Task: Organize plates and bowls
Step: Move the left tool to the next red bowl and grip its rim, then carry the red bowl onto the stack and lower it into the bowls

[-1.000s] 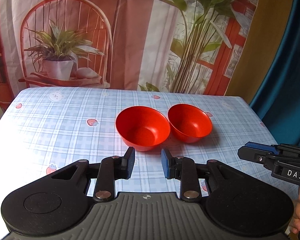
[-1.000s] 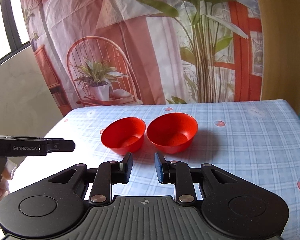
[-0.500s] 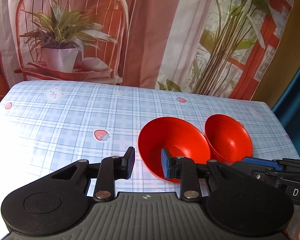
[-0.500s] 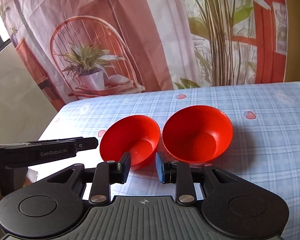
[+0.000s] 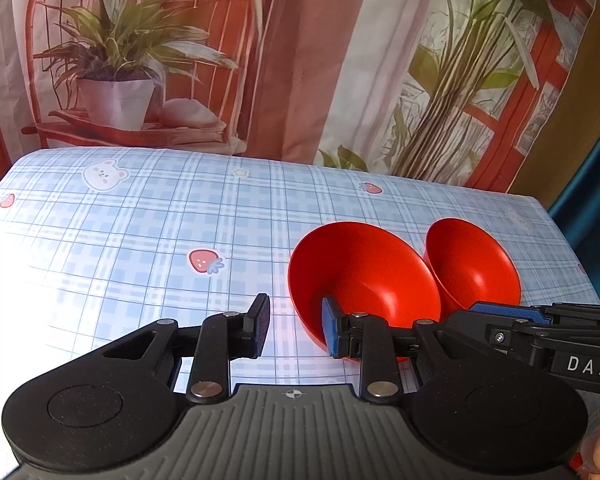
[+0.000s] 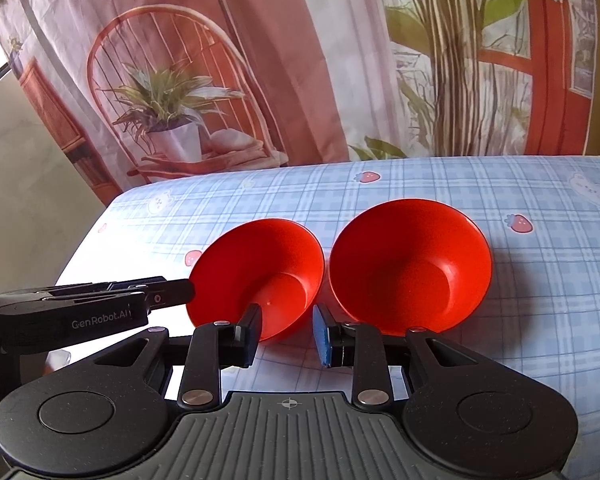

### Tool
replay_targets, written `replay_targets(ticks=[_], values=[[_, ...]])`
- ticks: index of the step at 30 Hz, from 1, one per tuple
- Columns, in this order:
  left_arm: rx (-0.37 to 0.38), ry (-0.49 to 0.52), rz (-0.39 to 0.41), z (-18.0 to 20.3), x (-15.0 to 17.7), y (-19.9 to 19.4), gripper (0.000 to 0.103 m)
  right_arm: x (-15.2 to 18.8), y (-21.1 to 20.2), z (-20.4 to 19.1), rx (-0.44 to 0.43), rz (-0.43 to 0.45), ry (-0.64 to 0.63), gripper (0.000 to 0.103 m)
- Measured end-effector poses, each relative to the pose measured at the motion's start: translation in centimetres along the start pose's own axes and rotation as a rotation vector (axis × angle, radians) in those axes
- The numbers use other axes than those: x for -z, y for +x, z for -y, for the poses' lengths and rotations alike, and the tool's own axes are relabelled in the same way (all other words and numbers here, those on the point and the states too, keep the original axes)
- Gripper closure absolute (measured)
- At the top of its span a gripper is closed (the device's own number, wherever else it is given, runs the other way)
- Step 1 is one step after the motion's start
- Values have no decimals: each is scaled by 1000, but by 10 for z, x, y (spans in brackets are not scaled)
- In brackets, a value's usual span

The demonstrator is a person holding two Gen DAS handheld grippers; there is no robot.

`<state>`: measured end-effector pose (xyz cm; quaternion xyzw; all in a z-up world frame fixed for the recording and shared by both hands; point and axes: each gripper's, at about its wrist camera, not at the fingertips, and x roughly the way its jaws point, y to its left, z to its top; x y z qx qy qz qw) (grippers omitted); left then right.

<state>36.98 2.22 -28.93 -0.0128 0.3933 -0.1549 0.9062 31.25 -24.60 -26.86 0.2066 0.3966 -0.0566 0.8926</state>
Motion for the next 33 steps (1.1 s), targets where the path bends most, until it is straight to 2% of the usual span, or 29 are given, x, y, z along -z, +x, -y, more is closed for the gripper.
replay_targets(ticks=[7,9,11,12,15,19,28,33], values=[[-18,-28,-18,-3,-2,17,74,-3,13,0,-3,-19,13,76],[-13,-34,-20,-3,-3,20,77,-4,17,2,-7,-26,28,76],[-8,-21,-23,-1,-3,22,88,-6,22,2,-5,-33,27,76],[-7,-14,-22,0,-3,22,90,-6,24,1,-4,-35,22,76],[-20,11,-14,3,-2,19,91,-7,27,-1,3,-36,6,76],[-20,18,-14,3,1,14,91,-5,26,1,3,-39,14,84],[-15,31,-31,5,5,8,90,-1,20,5,0,-47,24,84],[-27,10,-35,-1,11,-9,89,2,-4,7,-19,-19,9,83]])
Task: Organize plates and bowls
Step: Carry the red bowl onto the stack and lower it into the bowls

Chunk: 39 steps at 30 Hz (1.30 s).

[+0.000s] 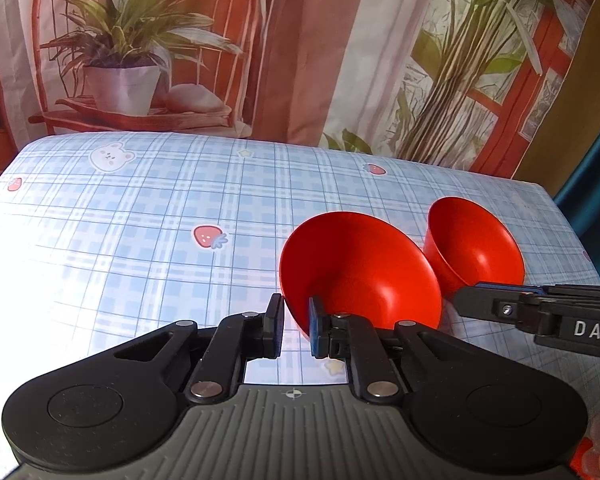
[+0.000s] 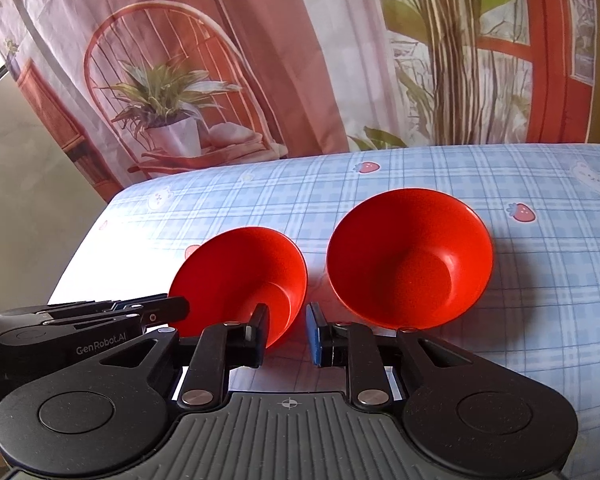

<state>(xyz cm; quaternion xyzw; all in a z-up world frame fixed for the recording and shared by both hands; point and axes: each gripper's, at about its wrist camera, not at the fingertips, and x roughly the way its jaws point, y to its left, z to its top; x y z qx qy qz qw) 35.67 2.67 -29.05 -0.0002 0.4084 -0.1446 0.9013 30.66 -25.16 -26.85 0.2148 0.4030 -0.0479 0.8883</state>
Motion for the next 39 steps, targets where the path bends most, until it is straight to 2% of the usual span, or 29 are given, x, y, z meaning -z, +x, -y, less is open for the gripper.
replay_targets(ticks=[2,6,12,16,19,28,31,33,36,39], values=[[5,-1,-2,1,5,-15,89,6,-20,2,-5,22,-16,83],[64,-2,-2,14,21,-51,89,30,-65,11,-6,72,-52,83],[250,68,-30,67,59,-94,89,87,-126,28,40,110,-90,83],[314,112,-66,98,81,-99,88,119,-145,43,67,92,-55,82],[322,137,-90,108,94,-98,88,135,-150,53,74,75,-17,78],[331,158,-133,116,106,-88,88,155,-149,59,34,44,24,80],[354,152,-152,120,112,-84,88,155,-148,61,21,40,39,95],[350,150,-156,121,113,-81,88,153,-147,60,17,41,40,96],[319,142,-129,115,113,-85,88,151,-145,60,30,39,29,96],[291,127,-68,104,107,-97,88,150,-143,60,32,33,33,96]])
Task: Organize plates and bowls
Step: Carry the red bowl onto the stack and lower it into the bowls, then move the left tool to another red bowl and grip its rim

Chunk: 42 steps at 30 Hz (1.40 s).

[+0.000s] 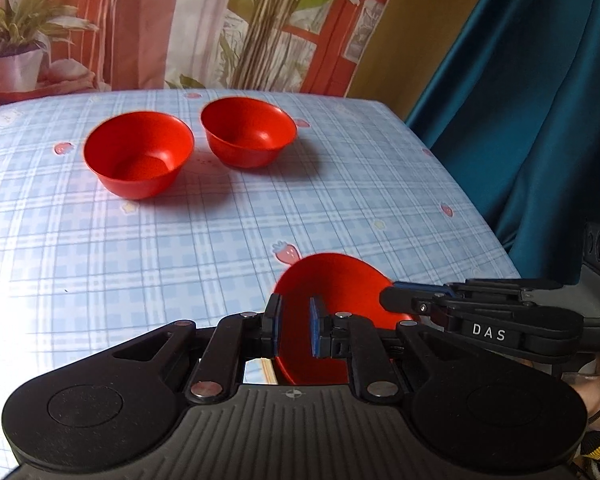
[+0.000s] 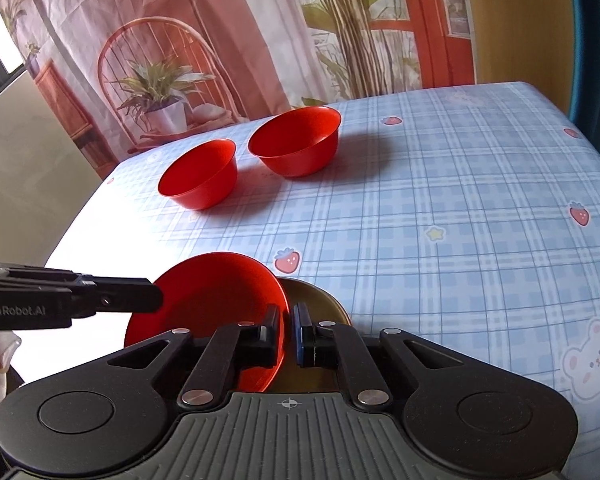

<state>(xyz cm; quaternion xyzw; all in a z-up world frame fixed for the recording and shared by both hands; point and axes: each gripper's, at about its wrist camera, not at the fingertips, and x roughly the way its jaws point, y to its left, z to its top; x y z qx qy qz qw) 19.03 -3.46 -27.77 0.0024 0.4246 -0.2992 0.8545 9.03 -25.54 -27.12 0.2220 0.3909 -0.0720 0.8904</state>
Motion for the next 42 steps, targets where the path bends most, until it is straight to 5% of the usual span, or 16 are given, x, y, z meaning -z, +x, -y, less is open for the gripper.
replay_targets(ticks=[12,17,26,34,42], values=[[31,-36,-53,-8,7,13,88,-2,4,-2,0,-13,20,95],[34,-66,2,-14,-3,2,88,-19,-2,-4,-31,33,44,95],[-13,-126,172,-37,-50,-21,88,-98,5,-35,-87,149,-50,96],[-123,-136,270,-79,-96,-7,88,-166,72,-65,-116,133,-92,96],[-201,-125,191,-117,-114,31,88,-179,154,-74,-86,45,-82,96]])
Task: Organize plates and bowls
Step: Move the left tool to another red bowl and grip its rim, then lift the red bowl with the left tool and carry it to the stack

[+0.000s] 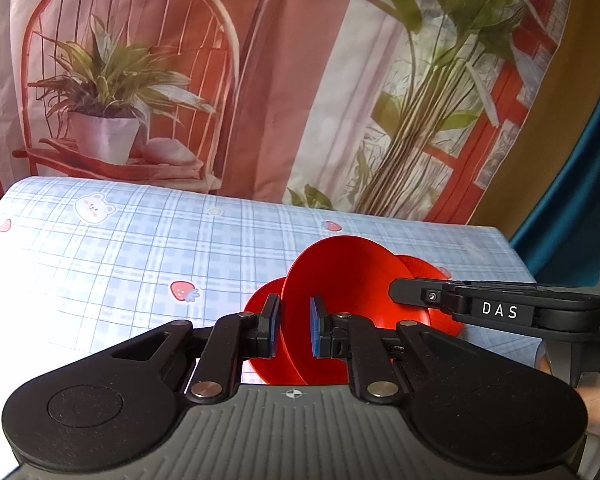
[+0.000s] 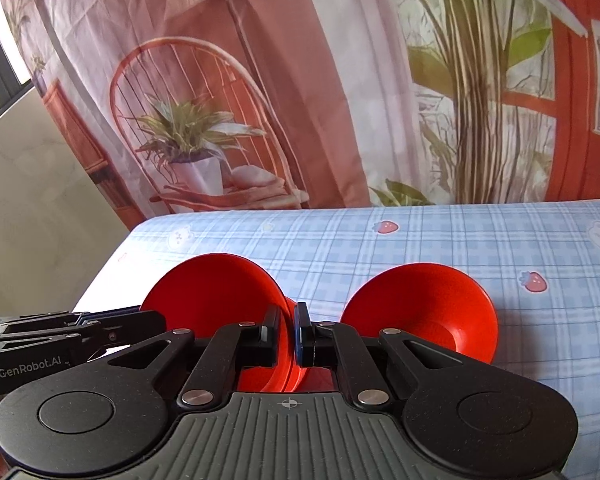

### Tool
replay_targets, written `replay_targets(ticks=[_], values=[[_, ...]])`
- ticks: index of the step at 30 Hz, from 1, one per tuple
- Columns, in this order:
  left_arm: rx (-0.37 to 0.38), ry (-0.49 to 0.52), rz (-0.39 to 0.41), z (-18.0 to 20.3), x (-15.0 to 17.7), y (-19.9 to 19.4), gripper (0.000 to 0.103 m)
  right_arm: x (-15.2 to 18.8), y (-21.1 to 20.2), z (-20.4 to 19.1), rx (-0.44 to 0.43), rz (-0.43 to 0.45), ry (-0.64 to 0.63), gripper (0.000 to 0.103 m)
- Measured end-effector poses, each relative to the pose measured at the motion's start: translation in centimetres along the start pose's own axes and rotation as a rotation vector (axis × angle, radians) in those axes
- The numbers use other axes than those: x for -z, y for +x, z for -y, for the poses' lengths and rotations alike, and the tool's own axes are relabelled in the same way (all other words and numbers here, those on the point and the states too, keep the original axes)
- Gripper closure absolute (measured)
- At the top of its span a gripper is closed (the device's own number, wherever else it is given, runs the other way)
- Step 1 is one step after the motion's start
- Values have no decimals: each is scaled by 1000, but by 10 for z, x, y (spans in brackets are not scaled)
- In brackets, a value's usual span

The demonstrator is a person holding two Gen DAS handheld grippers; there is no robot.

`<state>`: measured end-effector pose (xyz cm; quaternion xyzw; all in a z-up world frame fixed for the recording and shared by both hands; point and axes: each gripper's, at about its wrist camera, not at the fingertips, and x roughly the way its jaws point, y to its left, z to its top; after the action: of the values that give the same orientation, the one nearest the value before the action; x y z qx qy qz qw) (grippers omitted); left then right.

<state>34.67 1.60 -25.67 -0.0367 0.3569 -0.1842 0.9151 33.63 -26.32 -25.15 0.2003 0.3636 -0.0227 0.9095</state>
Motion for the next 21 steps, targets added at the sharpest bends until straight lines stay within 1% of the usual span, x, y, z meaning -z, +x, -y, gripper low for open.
replay_targets(ticks=[4,9,10,12,13,14,17,19,21], values=[[-20,-10,-34,-12,4,17,88,4,19,2,3,-25,1,96],[-49,-4,-57,-19,8,31,88,5,35,3,4,-43,-30,96],[-63,-2,-55,-19,8,32,88,6,36,1,3,-44,-43,95],[-96,-2,-49,-21,6,34,84,7,37,0,6,-44,-66,88],[-101,-2,-47,-22,4,34,81,7,36,1,2,-38,-76,82],[-109,-3,-43,-22,3,34,78,6,33,2,5,-31,-85,82],[-141,3,-5,-16,-4,29,78,4,23,15,25,0,-80,82],[-125,12,22,-7,-10,27,78,3,13,30,56,34,-59,82],[-109,31,30,6,-15,30,78,3,5,47,108,64,-41,83]])
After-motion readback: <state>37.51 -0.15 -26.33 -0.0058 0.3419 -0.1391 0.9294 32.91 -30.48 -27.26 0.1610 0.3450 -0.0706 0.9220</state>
